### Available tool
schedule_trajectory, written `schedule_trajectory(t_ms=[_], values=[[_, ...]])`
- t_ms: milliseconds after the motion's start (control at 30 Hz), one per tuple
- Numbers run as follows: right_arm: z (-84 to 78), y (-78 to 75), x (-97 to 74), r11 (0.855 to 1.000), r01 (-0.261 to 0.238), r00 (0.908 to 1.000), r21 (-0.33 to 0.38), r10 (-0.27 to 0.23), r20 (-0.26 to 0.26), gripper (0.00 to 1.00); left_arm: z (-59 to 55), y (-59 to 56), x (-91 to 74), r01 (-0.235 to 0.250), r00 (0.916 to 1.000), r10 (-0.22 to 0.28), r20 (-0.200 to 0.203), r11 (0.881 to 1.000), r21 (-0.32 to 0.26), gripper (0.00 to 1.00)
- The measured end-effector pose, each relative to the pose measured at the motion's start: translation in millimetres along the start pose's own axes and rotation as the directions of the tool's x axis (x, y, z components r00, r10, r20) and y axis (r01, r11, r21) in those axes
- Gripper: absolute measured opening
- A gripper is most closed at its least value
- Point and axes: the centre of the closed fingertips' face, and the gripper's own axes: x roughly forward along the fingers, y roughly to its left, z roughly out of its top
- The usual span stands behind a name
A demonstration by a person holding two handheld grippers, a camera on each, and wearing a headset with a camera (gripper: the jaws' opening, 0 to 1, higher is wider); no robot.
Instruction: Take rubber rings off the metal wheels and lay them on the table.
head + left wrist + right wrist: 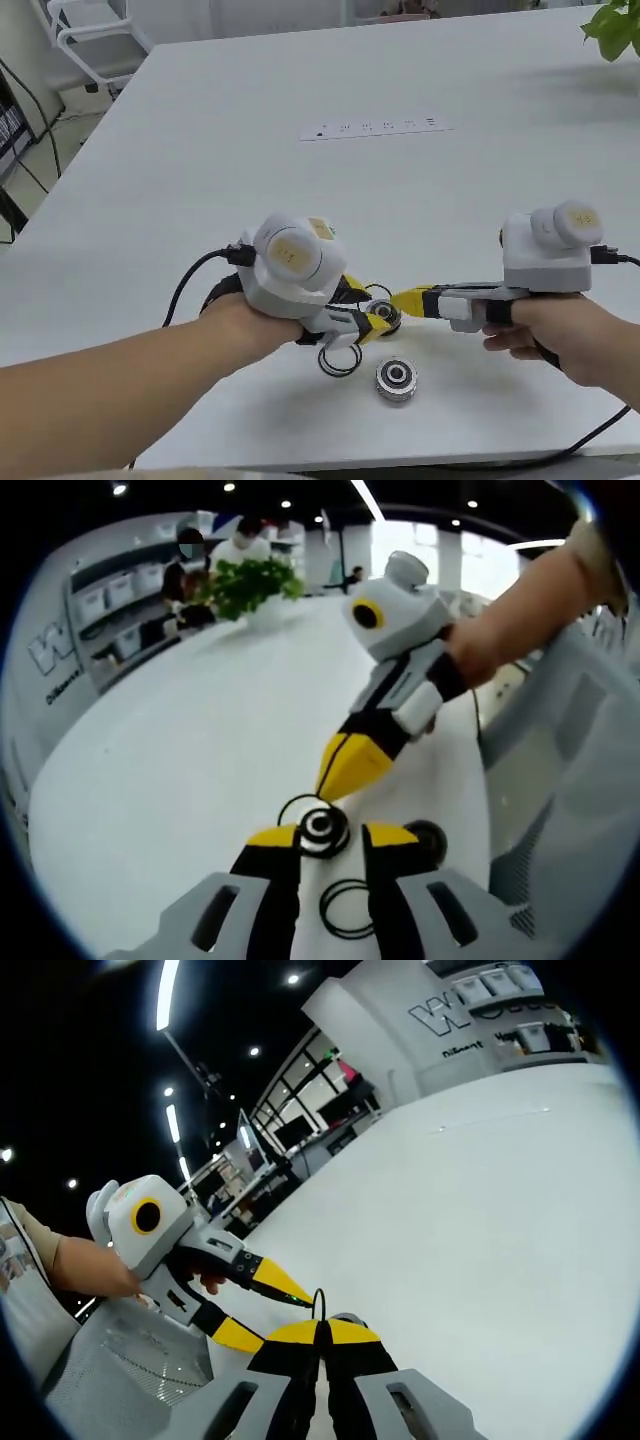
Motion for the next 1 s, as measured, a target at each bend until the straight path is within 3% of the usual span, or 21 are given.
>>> schedule_trajectory(t_ms=[333,667,1000], values=[[0.9,11.8,-0.3,0.999,-0.029,0.9996,-0.022,0.029,-0.007,0.00,7.9,-1.4,-23.1,-0.007,0.9985,0.008,0.053,0.999,-0.032,0.30],[1.2,23.4,0.9,0.998,-0.060,0.9981,-0.035,0.059,-0.016,0.00,6.4,-0.4,-48.1,-0.027,0.9964,0.030,0.079,0.998,-0.049,0.34],[-2.8,35.6,4.9,0.995,-0.095,0.9948,-0.042,0.093,-0.043,0.00,-0.6,-7.0,-66.8,-0.018,0.9962,0.023,0.084,0.998,-0.064,0.41]])
